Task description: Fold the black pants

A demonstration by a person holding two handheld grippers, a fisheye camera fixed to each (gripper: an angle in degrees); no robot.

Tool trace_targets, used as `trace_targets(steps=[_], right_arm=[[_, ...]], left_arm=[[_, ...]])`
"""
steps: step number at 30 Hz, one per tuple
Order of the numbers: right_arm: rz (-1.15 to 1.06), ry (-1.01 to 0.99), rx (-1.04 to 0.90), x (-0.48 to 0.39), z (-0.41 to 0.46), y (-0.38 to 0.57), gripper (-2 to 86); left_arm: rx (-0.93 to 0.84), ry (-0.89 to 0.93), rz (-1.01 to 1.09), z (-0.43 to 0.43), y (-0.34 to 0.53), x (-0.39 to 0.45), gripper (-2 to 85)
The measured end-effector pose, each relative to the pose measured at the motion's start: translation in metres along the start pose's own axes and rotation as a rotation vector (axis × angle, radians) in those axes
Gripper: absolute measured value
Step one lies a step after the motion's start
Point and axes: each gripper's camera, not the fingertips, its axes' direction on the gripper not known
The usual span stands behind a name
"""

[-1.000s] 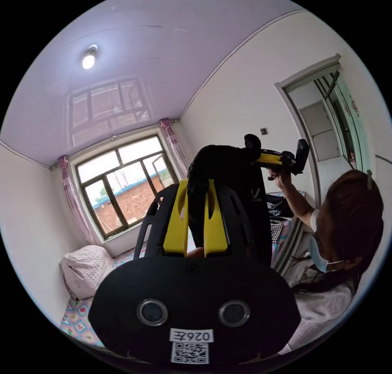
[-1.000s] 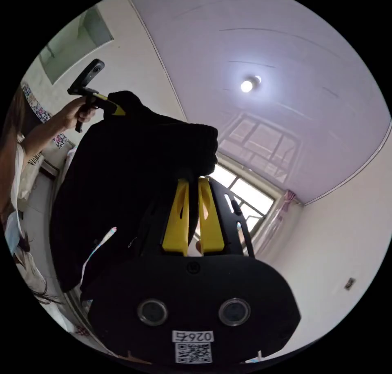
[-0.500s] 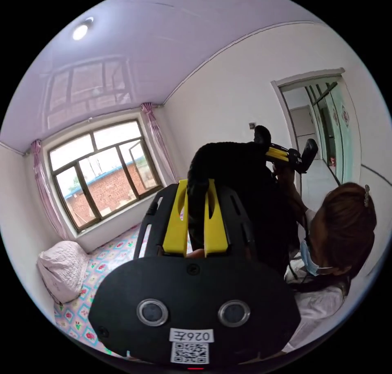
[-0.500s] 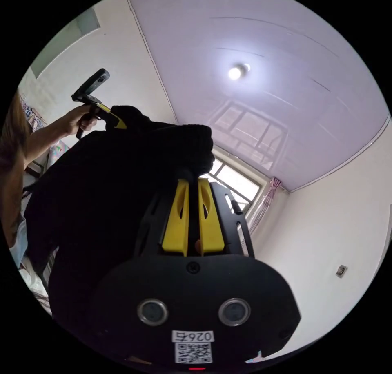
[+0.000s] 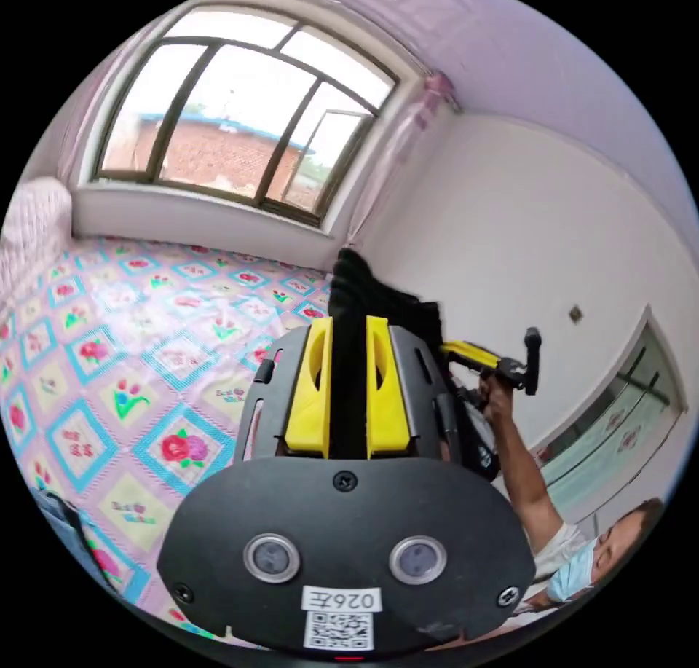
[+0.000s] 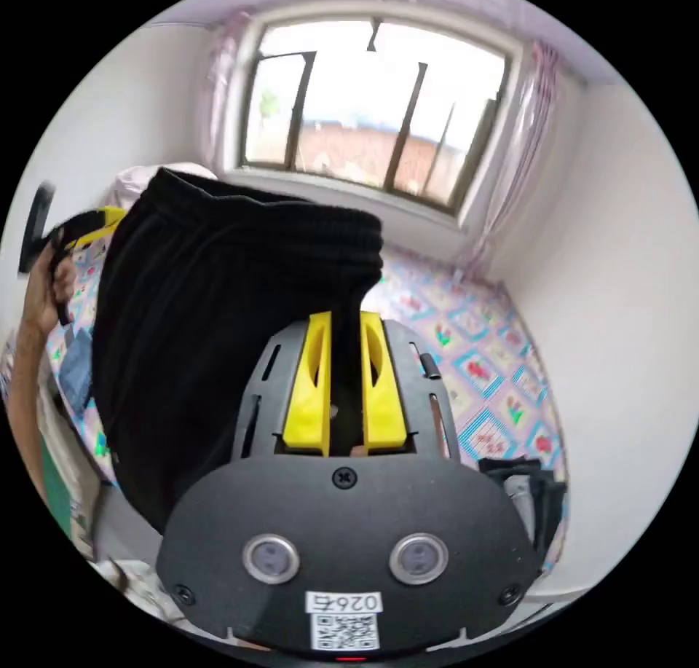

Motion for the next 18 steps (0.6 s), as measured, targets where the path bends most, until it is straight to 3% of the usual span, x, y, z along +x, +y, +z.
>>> trace_targets(steps=[1, 2, 4, 7, 11, 16, 18], right_arm=[[0.079, -0.048, -0.062, 0.028, 0.053, -0.006, 1.9], [0.187, -0.135, 0.013, 0.055, 0.081, 0.004, 1.2], [0.235, -0.309, 0.054, 0.085, 0.122, 0.024, 2.5], [0.19, -0.473, -0.005, 0.113, 0.175, 0.068, 2.2], [0.322, -0.67, -0.028, 0.152, 0.196, 0.174, 1.1], [0.492, -0.681, -0.173, 0.169, 0.18, 0.292, 0.9], [0.546, -0.647, -0.212, 0.171, 0.16, 0.322, 0.4]], left_arm=[[0.051, 0.076, -0.054, 0.029, 0.033, -0.05, 0.7], [0.058, 0.097, -0.084, 0.043, 0.051, -0.075, 0.4], [-0.072, 0.123, -0.173, 0.099, 0.127, -0.163, -0.5], [-0.251, 0.079, -0.215, 0.142, 0.245, -0.226, -0.9], [-0.48, 0.093, -0.263, 0.17, 0.389, -0.248, -1.0], [-0.681, 0.085, -0.231, 0.157, 0.545, -0.197, -1.0], [-0.68, 0.062, -0.225, 0.135, 0.577, -0.166, -1.0]])
